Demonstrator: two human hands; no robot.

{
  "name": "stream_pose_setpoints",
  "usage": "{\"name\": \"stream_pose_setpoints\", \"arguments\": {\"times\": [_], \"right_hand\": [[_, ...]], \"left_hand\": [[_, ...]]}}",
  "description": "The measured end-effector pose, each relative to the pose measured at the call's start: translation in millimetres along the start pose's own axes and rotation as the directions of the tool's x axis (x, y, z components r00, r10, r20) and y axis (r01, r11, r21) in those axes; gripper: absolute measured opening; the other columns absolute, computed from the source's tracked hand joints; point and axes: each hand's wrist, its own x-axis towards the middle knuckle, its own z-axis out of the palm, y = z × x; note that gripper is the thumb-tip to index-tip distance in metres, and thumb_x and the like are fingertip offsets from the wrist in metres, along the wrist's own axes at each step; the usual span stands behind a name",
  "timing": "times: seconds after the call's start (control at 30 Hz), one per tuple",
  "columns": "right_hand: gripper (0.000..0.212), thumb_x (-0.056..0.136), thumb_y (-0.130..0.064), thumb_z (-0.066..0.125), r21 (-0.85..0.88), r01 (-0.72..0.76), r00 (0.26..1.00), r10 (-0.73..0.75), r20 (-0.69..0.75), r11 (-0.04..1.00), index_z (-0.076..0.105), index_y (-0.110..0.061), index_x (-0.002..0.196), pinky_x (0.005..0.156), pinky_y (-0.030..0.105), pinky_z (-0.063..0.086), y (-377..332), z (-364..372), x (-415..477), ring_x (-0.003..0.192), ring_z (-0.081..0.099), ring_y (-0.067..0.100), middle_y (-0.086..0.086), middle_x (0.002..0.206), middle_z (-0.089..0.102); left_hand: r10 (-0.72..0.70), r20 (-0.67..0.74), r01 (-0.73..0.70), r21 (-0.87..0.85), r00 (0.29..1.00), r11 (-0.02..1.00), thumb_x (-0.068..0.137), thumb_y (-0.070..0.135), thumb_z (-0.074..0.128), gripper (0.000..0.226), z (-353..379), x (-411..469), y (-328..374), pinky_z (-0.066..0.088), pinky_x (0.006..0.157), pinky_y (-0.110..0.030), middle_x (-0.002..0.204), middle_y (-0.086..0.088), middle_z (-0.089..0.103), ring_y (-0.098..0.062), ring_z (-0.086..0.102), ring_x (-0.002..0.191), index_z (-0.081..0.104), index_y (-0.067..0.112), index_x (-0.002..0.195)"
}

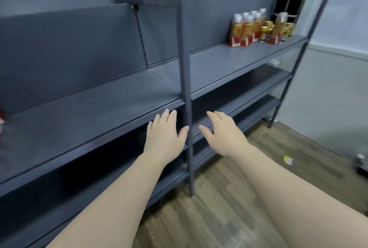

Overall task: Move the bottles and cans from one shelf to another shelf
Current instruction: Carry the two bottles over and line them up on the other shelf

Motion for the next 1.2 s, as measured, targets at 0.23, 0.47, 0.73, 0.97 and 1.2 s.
{"name": "stream_pose_setpoints", "arguments": {"times": [0.23,0.47,0.73,0.97,1.2], "right_hand": [[0.062,0.105,-0.046,0.039,-0.004,-0.170,0.982,0.169,-0.084,0.985,0.025,-0.015,0.157,0.118,0.034,0.019,80,-34,15,0.147,0.022,0.023,0.006,0.158,0.032],[0.063,0.105,-0.047,0.038,-0.033,-0.305,0.943,0.297,-0.151,0.952,0.023,-0.016,0.157,0.121,0.037,0.016,141,-70,65,0.149,0.019,0.023,0.005,0.160,0.030],[0.062,0.104,-0.049,0.039,-0.052,-0.379,0.913,0.364,-0.183,0.924,0.028,-0.016,0.155,0.120,0.043,0.023,202,-92,123,0.145,0.027,0.027,0.006,0.152,0.038],[0.063,0.104,-0.050,0.036,-0.035,-0.375,0.915,0.364,-0.176,0.926,0.027,-0.014,0.156,0.121,0.041,0.020,271,-113,171,0.148,0.024,0.027,0.007,0.157,0.035],[0.063,0.105,-0.048,0.035,-0.038,-0.332,0.935,0.323,-0.146,0.943,0.024,-0.014,0.157,0.122,0.040,0.018,342,-160,215,0.148,0.023,0.026,0.008,0.159,0.031]], "left_hand": [[0.185,0.095,-0.176,-0.094,0.978,0.980,0.102,0.049,0.040,0.069,45,64,77,0.015,0.123,-0.045,0.165,-0.006,0.019,-0.026,0.014,0.152,0.018,0.015,0.158],[0.326,0.119,-0.299,-0.196,0.938,0.934,0.103,0.046,0.041,0.068,73,147,139,0.013,0.123,-0.044,0.166,-0.006,0.016,-0.028,0.012,0.153,0.017,0.015,0.158],[0.395,0.173,-0.362,-0.195,0.902,0.912,0.104,0.049,0.037,0.067,98,228,188,0.010,0.124,-0.043,0.167,-0.002,0.012,-0.024,0.008,0.153,0.015,0.019,0.159],[0.386,0.191,-0.361,-0.154,0.902,0.920,0.103,0.050,0.037,0.066,135,285,235,0.010,0.124,-0.043,0.166,-0.002,0.014,-0.025,0.009,0.153,0.017,0.019,0.158],[0.342,0.169,-0.329,-0.100,0.924,0.939,0.103,0.049,0.037,0.066,158,341,301,0.012,0.124,-0.045,0.166,-0.005,0.017,-0.028,0.013,0.153,0.019,0.017,0.158]]}}
